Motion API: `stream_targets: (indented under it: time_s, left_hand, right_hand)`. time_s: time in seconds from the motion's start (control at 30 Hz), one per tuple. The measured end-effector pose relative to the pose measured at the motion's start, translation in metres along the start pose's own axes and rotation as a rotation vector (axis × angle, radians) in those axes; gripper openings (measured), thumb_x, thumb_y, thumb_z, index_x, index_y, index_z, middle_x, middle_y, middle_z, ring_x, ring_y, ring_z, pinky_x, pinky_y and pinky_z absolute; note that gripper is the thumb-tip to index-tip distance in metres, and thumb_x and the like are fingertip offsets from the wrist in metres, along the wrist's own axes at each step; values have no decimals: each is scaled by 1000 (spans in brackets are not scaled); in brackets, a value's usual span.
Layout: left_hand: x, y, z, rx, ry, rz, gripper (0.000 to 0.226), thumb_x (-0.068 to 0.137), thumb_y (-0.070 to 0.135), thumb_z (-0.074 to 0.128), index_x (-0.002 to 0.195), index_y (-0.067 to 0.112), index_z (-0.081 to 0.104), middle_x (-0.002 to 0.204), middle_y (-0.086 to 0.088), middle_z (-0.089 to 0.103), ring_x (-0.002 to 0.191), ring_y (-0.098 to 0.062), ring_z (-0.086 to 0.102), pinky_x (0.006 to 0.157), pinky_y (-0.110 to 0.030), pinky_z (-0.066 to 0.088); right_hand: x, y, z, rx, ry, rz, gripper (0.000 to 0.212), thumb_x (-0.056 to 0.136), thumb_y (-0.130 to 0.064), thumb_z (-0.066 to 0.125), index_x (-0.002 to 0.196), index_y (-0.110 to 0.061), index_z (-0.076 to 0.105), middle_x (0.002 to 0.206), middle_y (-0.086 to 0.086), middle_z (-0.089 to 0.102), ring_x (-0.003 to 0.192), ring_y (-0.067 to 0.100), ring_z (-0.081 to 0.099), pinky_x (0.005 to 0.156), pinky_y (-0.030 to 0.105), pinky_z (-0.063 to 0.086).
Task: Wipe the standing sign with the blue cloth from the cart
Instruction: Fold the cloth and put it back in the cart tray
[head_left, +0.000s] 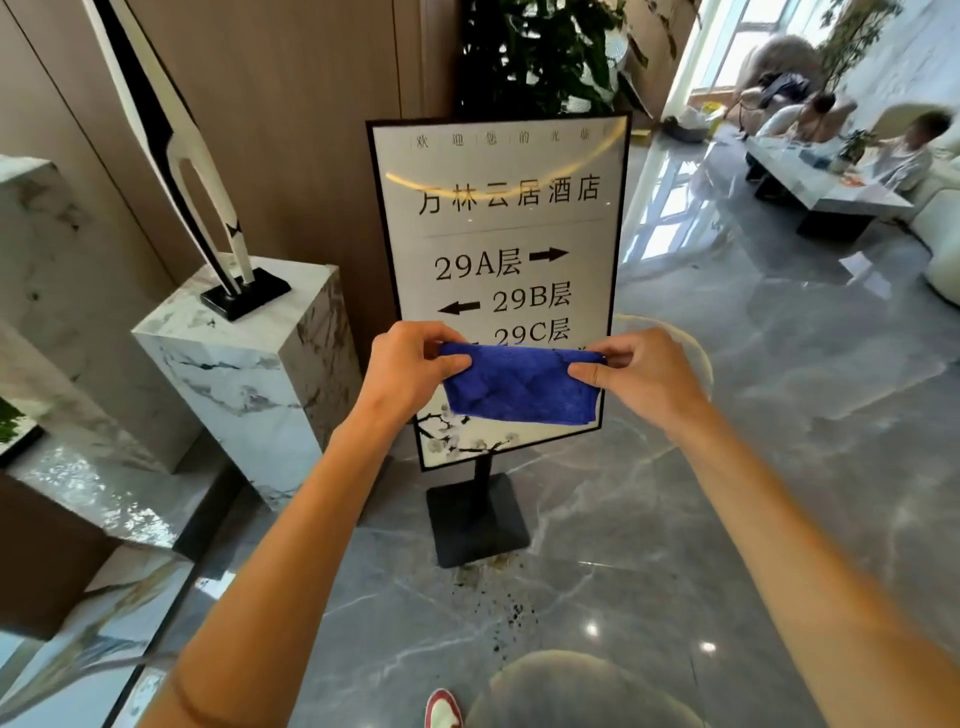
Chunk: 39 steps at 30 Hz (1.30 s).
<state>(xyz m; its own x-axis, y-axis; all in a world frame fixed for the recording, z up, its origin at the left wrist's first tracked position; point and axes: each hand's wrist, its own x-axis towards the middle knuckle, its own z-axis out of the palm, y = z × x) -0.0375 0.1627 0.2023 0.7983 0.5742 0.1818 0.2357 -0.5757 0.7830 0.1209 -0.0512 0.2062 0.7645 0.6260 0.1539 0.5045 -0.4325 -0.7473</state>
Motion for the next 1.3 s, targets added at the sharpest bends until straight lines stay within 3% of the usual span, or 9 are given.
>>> stream_targets:
  time_s: [0.13, 0.23, 0.4, 0.53, 0.8, 0.87, 0.97, 1.13, 1.3]
  left_hand:
    - [-28, 12, 18, -9, -9, -9, 15, 87, 12, 76, 101, 15, 78, 78, 13, 67, 73, 2, 61, 56, 0, 43]
    - [-49, 27, 38, -20, -59, 0, 14, 87, 10, 75, 99, 16, 78, 76, 14, 67, 72, 2, 62, 58, 0, 43]
    - [-87, 50, 72, -32, -178, 41, 13, 87, 9, 74, 95, 19, 77, 73, 16, 68, 65, 5, 63, 61, -7, 48]
    - [-124, 57, 100, -55, -299, 44, 13, 87, 10, 74, 96, 18, 77, 78, 6, 72, 72, -6, 66, 65, -15, 51]
    - [-163, 73, 133, -85, -472, 110, 20, 84, 6, 75, 90, 26, 76, 81, 2, 75, 81, -21, 72, 79, -37, 58]
    - [-167, 76, 141, -97, -515, 122, 19, 85, 6, 75, 94, 22, 77, 85, -2, 77, 84, -23, 73, 83, -40, 59]
    - [-168, 82, 154, -114, -570, 166, 19, 84, 6, 76, 98, 18, 79, 86, -1, 78, 82, -16, 73, 86, -36, 58]
    - [-175, 96, 166, -194, -718, 261, 19, 83, 6, 77, 94, 22, 79, 81, 4, 77, 74, -6, 70, 80, -20, 53]
    - [-195, 108, 177, -224, -881, 419, 19, 83, 6, 77, 98, 16, 80, 81, 6, 75, 69, 8, 66, 71, -3, 46]
  right_hand:
    - [-36, 15, -7, 11, 32, 53, 10, 76, -31, 85, 83, -31, 78, 69, -23, 70, 73, -5, 67, 72, 22, 53]
    - [-72, 32, -19, 39, 61, 95, 20, 75, -29, 86, 71, -42, 71, 61, -29, 67, 67, -10, 65, 67, 17, 50]
    - [-139, 63, -39, 107, 140, 196, 16, 75, -28, 86, 76, -39, 74, 64, -27, 69, 71, -8, 68, 64, 8, 50]
    - [-190, 82, -52, 121, 185, 266, 25, 74, -24, 87, 70, -42, 71, 63, -33, 67, 70, -12, 67, 62, 3, 48]
    - [-280, 95, -63, 111, 315, 408, 14, 76, -21, 86, 88, -21, 80, 74, -17, 72, 68, -6, 66, 66, 10, 49]
    - [-297, 92, -65, 102, 371, 462, 17, 76, -19, 86, 91, -17, 81, 75, -9, 74, 71, 3, 69, 66, 13, 49]
    - [-324, 84, -66, 94, 462, 568, 14, 75, -24, 86, 88, -23, 80, 78, -7, 78, 77, 11, 73, 72, 24, 55]
    - [-371, 62, -60, 74, 626, 700, 16, 76, -28, 85, 72, -39, 74, 78, -16, 77, 82, 5, 73, 83, 38, 59]
    - [-424, 30, -45, 29, 779, 812, 9, 79, -26, 81, 78, -33, 75, 76, -7, 77, 79, 14, 73, 76, 39, 58]
